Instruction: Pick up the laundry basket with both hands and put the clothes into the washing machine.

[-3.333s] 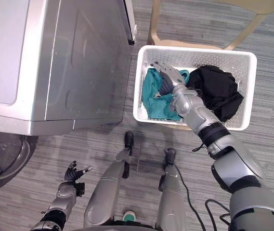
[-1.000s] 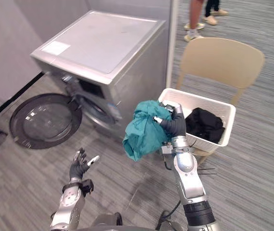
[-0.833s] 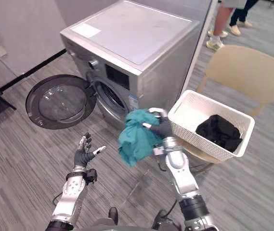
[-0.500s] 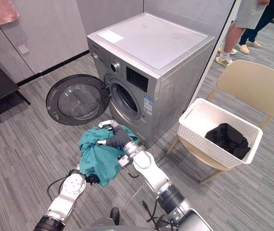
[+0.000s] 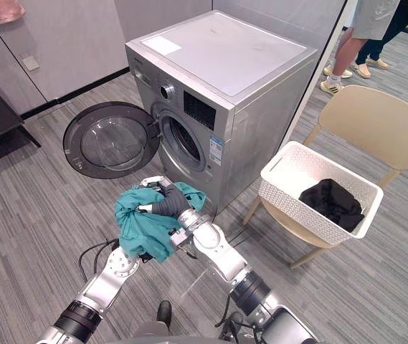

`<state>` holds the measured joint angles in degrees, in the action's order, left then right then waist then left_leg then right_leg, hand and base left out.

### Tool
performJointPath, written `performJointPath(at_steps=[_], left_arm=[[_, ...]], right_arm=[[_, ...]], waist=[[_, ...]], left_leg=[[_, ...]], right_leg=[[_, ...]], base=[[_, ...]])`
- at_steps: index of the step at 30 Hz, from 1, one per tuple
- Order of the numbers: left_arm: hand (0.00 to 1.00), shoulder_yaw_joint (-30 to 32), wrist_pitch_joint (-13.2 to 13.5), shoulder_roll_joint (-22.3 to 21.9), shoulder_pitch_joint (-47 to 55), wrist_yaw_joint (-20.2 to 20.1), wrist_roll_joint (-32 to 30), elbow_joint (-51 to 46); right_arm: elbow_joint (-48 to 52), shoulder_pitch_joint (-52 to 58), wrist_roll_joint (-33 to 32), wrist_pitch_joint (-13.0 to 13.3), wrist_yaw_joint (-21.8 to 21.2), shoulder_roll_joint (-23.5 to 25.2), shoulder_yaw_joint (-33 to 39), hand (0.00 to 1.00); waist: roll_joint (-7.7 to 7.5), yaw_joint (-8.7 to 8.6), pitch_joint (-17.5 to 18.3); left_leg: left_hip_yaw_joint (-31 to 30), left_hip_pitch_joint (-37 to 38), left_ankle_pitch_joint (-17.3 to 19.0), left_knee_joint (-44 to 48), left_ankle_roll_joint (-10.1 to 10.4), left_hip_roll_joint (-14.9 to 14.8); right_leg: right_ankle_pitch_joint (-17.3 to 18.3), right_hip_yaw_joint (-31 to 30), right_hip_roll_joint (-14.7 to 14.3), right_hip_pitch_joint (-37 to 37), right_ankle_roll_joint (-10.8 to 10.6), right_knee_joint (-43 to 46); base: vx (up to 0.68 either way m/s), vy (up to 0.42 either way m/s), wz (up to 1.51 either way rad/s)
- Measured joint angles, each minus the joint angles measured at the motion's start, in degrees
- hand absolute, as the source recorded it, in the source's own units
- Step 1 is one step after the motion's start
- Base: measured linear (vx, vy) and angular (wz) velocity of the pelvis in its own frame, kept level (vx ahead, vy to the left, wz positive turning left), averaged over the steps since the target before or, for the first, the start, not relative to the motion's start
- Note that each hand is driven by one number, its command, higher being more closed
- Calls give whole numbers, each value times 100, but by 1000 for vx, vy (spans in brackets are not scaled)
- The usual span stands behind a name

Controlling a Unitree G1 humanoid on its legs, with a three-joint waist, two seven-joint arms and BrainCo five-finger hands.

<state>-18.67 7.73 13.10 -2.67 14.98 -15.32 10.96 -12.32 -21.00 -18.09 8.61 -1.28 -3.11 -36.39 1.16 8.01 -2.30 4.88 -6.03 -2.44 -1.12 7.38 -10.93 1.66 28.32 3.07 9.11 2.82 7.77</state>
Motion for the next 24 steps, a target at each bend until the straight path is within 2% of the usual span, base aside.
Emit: performJointPath(at_steps=[3, 6, 10, 11, 16, 17, 24], left_arm=[[100, 148, -8, -137, 168, -11, 38, 0], [100, 180, -55, -282, 301, -125, 186, 1], [100, 498, -69, -472, 434, -235, 242, 0], [100, 573, -69, -518, 451, -244, 315, -1], [100, 801, -69, -640, 478, -251, 464, -150], [100, 932, -68, -721, 534, -250, 484, -228], [100, 1077, -68, -930, 584, -254, 684, -289]], right_arm=[[-18, 94, 186, -3, -4, 59, 109, 100], [-17, 315, 368, -4, -11, 116, 365, 100], [-7, 540, 679, -13, 38, 199, 1008, 100], [-5, 592, 751, -18, 124, 168, 1176, 0], [69, 787, 894, -28, 298, 140, 1708, 0], [71, 787, 928, -34, 363, 135, 1799, 100], [229, 806, 980, -130, 407, 166, 1977, 100]], waist=[[-101, -6, 32], [-119, -26, 33], [-178, -86, 51], [-179, -91, 51], [-194, -110, 55], [-194, -120, 55], [-201, -111, 55]], left_leg=[[3, -6, 0, -1, 0, -3], [-6, 68, 10, -21, -17, 9], [25, 36, 13, -63, -25, 2], [31, 51, 13, -70, -25, 3], [50, 64, 0, -83, -2, 27], [53, 75, -1, -100, -2, 28], [18, 195, 5, -192, -14, 76]], right_leg=[[138, -27, 52, 116, -9, 254], [313, -40, 119, 142, -65, 495], [470, -115, 143, 330, -48, 729], [512, -121, 156, 342, -62, 788], [602, -148, 217, 463, -83, 1002], [594, -148, 213, 467, -71, 993], [589, -141, 228, 328, -67, 903]], base=[[-12, -16, 0], [-13, -37, 2], [-1, -49, -5], [24, -52, -1], [53, -27, -1], [88, -20, 0], [34, -7, 3]])
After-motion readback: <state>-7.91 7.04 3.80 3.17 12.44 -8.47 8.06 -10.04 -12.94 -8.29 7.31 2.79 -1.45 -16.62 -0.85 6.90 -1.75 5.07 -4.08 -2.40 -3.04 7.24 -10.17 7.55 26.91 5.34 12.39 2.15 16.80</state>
